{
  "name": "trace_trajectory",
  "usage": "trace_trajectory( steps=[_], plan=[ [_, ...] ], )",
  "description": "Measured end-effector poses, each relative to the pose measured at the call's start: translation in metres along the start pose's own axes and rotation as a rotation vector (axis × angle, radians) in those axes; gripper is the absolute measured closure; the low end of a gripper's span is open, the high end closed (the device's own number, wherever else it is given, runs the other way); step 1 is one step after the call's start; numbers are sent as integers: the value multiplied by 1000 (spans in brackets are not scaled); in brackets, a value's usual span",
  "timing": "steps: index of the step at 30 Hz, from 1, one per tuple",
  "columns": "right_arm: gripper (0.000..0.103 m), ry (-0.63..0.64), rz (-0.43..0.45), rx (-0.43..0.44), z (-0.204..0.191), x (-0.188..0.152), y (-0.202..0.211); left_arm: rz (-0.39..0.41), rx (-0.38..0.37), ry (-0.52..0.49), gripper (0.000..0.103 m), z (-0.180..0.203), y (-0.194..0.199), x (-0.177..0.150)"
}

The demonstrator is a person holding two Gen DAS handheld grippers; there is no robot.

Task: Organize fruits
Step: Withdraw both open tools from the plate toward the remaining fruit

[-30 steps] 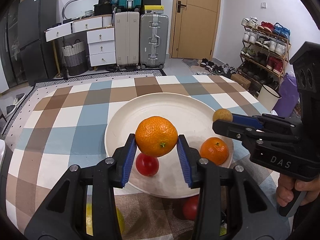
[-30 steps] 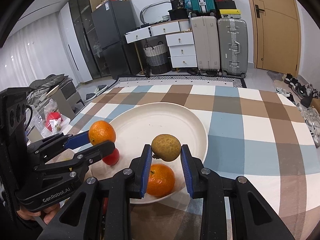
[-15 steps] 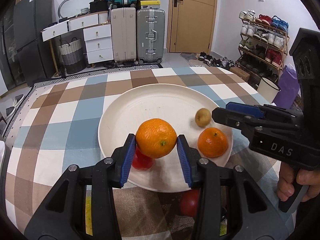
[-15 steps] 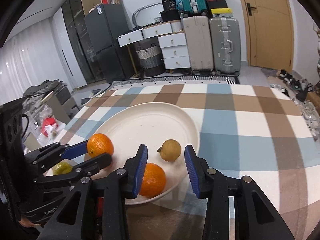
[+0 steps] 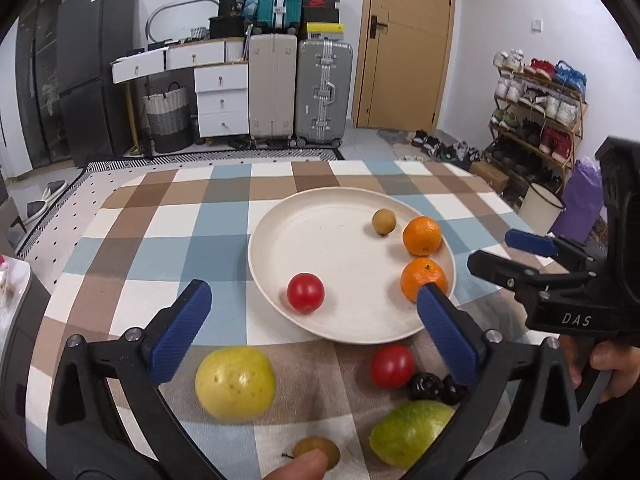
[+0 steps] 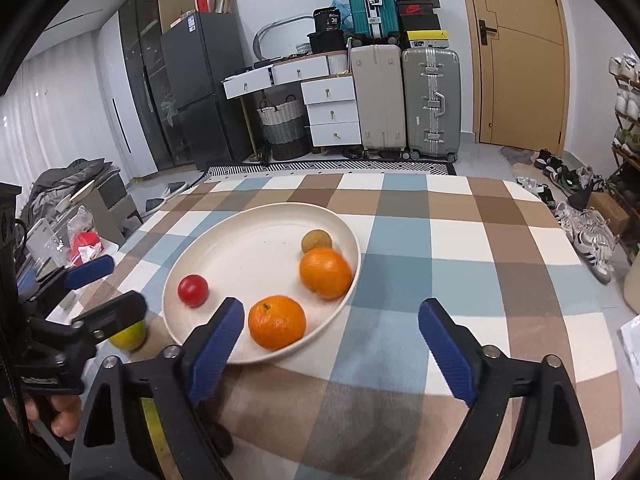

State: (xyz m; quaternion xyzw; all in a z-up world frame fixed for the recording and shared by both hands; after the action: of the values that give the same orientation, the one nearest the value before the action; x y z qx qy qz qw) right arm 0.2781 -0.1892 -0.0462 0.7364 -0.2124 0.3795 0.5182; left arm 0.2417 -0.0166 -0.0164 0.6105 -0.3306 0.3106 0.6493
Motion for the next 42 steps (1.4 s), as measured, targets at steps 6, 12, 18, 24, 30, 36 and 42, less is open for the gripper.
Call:
trace_trajectory(
  steps=[6,12,18,24,30,36,42],
  plan=[
    [0,11,2,32,-3,-15,20,7,8,-9,1,1,23,-13],
    [0,47,-11,42,-12,-27,31,-17,13,-7,1,-2,36,-33],
    [0,100,-66,66,-25,-40,32,-40,8,24,1,-10,44,-49],
    [0,128,-99,90,-33,-45,32,-45,22,22,1,-14,61,-56],
    [0,149,-144,101,-35,-50,26,-67,28,22,1,-18,68,-66],
    [0,182,-191,92,-40,-58,17,-106,28,14,1,-17,58,-72],
    [0,197,-216,96,-44,-62,15,-153,18,21,1,-17,46,-81]
  ],
)
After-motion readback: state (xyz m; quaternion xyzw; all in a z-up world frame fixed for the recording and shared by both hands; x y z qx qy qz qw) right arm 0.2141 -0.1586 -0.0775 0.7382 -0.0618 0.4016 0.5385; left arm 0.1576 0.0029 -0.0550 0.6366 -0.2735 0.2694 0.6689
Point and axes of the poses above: each gripper's, at about its wrist camera, not at the fingertips, and y roughly against the way its jaws point, z to its right, x to its top, the point moved 3 cm from there along -y, roughly the way its jaws point, and after that the axes turned 3 degrees about -y, right-handed, at the moved point
